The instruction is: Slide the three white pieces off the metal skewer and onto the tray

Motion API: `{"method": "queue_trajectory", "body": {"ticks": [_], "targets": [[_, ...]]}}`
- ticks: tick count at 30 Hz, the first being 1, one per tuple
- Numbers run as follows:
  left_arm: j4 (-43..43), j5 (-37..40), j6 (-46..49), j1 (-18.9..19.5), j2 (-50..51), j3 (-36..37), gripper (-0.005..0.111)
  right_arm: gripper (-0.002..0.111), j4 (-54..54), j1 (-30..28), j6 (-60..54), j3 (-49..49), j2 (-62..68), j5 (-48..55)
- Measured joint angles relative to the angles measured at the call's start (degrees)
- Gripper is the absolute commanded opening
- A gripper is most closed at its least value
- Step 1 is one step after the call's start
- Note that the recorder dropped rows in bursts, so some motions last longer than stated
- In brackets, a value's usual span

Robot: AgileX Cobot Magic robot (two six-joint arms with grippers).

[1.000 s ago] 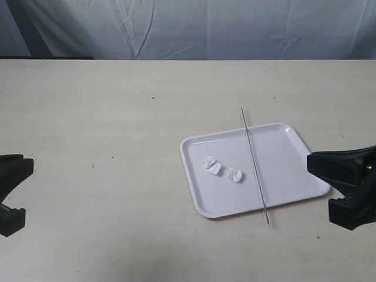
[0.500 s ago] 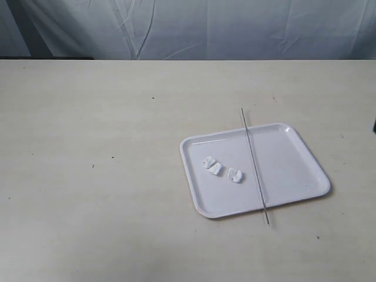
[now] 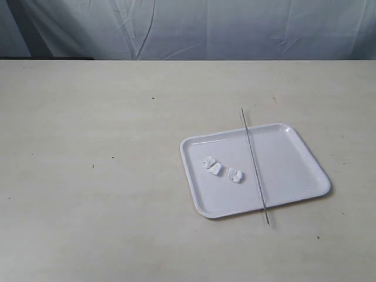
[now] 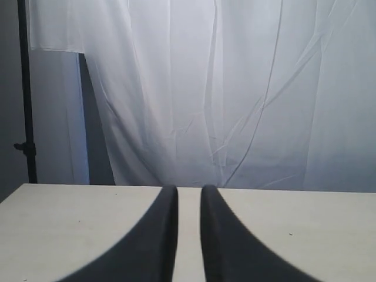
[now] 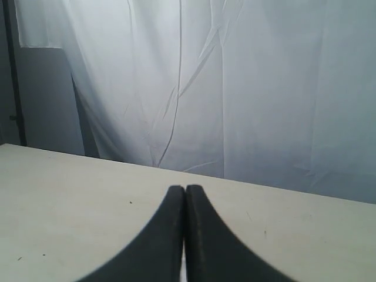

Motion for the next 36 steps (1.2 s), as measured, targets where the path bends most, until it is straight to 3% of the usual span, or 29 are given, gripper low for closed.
{"method": "queue_trajectory", "body": {"ticks": [16,27,31,36], "targets": [[0.0,-0.9,0.0,0.0,-0.3,0.2,0.014,-0.001,-1.6,0.0,0.0,0.0,0.0,-0.3],[0.0,-2.6,0.0,0.0,-0.3,8.4,0.014,-0.001,-28.3,0.0,0.0,1.6,-3.8,-8.6],[-0.8,2.1,0.0,0.0,-0.3,10.5,0.014,-0.001,-37.2,0.0,0.0,3.8,-6.0,-10.6],[-1.3,3.7,0.0,0.0,-0.3,12.7,0.014,-0.001,-40.4,0.0,6.2,8.3,-6.1,-11.9]]}}
